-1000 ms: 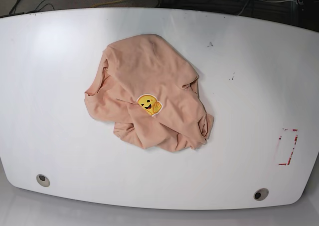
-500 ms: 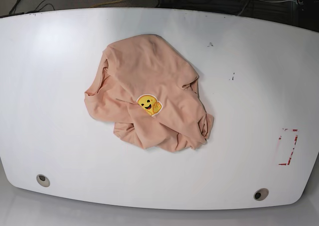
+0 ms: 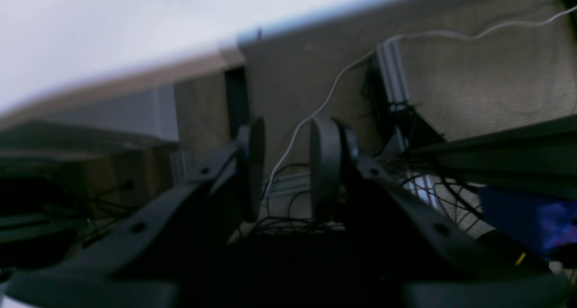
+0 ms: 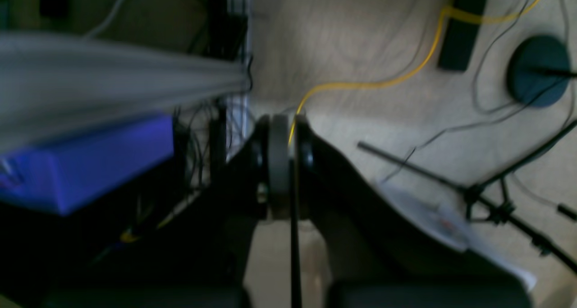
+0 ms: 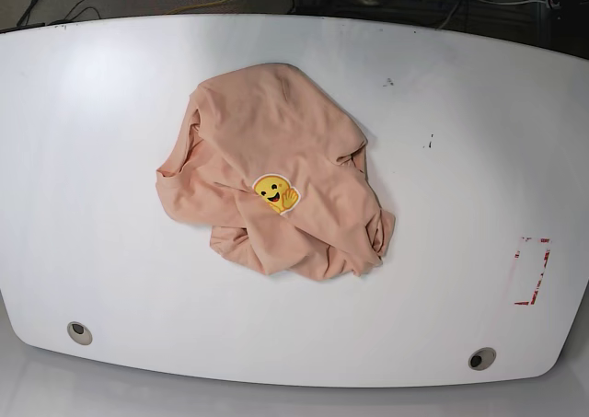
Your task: Layout the t-shirt on the table in an organized manner, then fold the t-shirt properly
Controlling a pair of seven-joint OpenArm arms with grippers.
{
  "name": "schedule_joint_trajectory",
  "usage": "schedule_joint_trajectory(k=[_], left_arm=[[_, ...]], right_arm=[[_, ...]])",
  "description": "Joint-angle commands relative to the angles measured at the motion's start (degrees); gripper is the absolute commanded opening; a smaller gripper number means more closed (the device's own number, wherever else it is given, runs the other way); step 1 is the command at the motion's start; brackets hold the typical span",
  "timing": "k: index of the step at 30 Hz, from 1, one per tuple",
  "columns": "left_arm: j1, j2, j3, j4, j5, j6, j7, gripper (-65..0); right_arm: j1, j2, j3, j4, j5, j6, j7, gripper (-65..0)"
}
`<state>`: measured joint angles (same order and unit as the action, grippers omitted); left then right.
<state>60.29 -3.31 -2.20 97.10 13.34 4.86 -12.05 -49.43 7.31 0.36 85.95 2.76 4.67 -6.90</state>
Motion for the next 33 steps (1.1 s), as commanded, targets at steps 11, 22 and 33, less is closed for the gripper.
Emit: schedule_joint_trajectory(k=[11,22,33], left_arm=[[2.75,-0.05,0.9,8.53,0.19,0.09,0.15,-50.2],[5.24,-0.27,1.5,16.07,-0.35,-0.06,0.58,-50.5],[4.79,-1.26,0.82,20.59,-0.79,-0.58,-2.28,-52.7]], right_arm=[[-3.83,0.42,0.07,12.64,-0.09,0.32,-2.92,-63.6],[-5.74,0.38,4.38,21.47,-0.18,0.47,-2.31,-63.4],[-3.58,-0.49,15.96,28.08,0.08,0.72,-3.23,-63.1]])
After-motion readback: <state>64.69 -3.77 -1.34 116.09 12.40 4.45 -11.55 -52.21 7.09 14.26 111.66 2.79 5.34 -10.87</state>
